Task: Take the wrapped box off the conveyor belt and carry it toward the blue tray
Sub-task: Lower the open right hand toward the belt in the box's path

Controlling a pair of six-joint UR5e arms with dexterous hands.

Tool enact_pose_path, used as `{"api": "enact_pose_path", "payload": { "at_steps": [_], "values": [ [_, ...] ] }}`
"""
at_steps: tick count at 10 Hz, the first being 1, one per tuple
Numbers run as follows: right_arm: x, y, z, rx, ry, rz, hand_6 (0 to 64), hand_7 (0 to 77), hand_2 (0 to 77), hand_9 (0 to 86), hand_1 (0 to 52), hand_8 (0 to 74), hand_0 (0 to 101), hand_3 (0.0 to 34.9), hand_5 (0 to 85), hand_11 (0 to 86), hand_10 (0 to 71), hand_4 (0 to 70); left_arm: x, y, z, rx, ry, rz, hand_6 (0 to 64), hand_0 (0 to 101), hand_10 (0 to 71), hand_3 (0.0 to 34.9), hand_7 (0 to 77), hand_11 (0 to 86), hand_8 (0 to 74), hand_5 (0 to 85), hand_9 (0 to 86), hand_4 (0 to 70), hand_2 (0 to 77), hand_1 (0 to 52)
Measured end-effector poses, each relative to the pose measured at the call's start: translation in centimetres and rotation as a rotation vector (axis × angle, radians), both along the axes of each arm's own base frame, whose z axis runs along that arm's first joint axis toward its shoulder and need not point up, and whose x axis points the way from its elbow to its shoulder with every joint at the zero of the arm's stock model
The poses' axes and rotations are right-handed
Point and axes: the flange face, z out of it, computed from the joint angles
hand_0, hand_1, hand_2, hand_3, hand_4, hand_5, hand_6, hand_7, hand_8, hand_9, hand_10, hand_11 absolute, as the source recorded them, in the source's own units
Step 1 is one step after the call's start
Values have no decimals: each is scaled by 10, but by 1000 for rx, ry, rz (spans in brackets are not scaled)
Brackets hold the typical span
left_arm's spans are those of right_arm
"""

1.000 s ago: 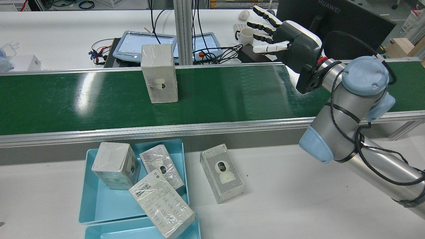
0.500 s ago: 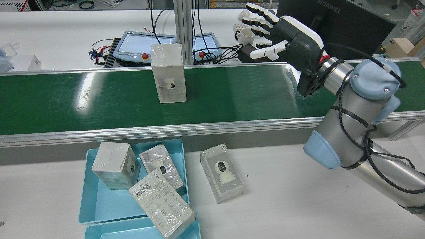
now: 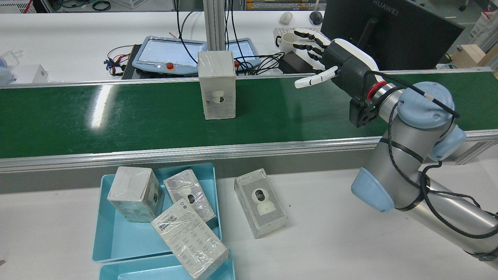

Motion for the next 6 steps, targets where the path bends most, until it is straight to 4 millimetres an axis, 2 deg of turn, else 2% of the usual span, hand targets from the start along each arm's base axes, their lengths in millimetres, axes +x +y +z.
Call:
{"api": "enact_pose_path", "payload": {
  "at_steps": [6],
  "values": [
    [-10, -2, 4, -16, 11, -6, 0, 136, 153, 44, 131, 0, 443, 302, 158, 54, 33, 0, 0, 0, 0, 0, 0, 0, 5, 0, 0, 0, 5, 0, 5, 5, 0, 5, 11, 0]
  ]
}}
